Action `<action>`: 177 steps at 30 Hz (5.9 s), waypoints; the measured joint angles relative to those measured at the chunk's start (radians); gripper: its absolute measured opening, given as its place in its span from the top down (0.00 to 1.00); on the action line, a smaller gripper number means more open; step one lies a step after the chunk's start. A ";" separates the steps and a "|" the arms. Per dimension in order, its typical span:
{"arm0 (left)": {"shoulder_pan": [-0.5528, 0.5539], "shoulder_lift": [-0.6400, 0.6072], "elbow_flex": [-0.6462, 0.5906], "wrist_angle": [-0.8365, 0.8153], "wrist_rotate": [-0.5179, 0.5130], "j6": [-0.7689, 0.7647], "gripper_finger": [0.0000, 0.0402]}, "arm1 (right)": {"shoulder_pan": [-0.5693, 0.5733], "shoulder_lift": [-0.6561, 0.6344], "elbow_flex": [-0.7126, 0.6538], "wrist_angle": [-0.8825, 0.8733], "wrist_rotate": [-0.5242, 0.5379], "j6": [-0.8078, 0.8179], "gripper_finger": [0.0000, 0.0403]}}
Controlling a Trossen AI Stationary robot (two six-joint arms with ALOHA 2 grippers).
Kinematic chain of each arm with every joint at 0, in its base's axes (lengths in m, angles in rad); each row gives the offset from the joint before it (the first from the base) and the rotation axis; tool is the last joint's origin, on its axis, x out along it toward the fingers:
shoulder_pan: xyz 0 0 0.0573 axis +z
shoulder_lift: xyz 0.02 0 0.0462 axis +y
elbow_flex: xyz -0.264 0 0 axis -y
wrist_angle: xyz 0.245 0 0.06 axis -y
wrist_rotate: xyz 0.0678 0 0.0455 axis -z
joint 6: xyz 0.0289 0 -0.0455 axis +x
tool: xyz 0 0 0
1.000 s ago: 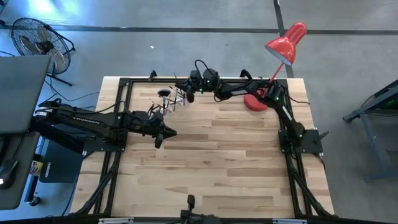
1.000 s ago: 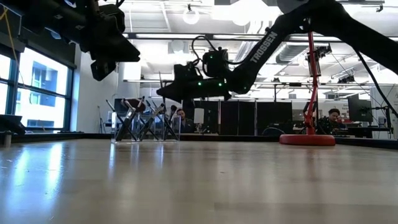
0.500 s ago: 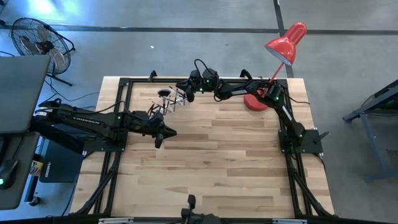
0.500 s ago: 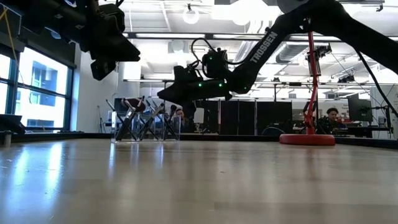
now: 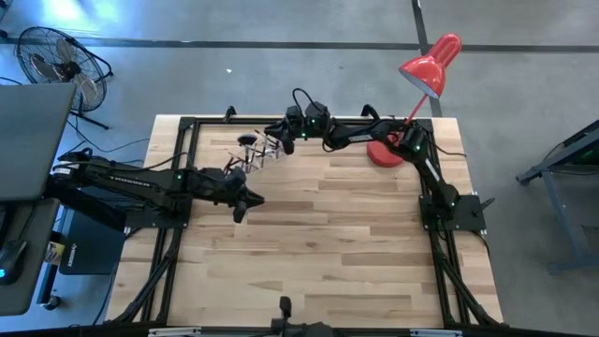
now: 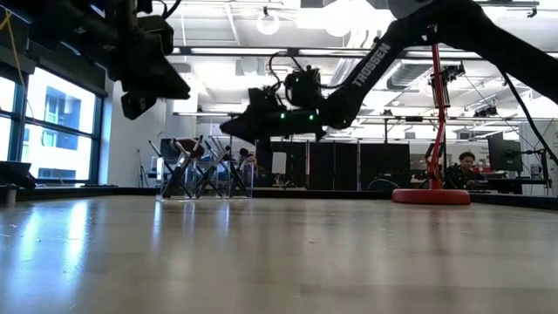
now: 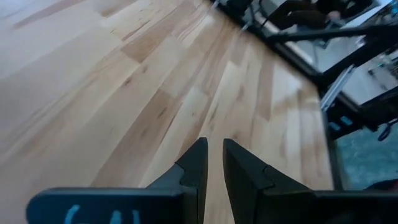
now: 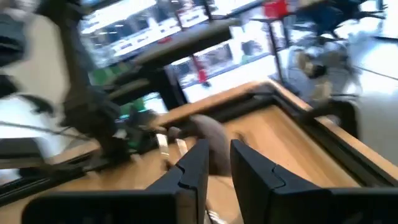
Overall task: Put items in baskets/containers
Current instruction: Return to Home Position
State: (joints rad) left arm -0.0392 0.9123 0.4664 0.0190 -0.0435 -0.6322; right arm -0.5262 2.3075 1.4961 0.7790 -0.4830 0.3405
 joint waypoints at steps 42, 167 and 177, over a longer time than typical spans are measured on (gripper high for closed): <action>-0.001 -0.164 -0.199 0.184 0.060 0.462 0.88 | 0.579 -0.467 0.001 -1.217 0.633 -0.275 1.00; 0.000 -0.906 -0.451 -0.008 0.120 0.619 0.88 | 0.623 -2.294 -1.486 -0.753 0.443 -0.279 1.00; 0.000 -0.906 -0.451 -0.008 0.120 0.619 0.88 | 0.623 -2.294 -1.487 -0.757 0.489 -0.264 1.00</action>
State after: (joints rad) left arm -0.0391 0.0067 0.0154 0.0109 0.0769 -0.0128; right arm 0.0963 0.0132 0.0095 0.0219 0.0059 0.0760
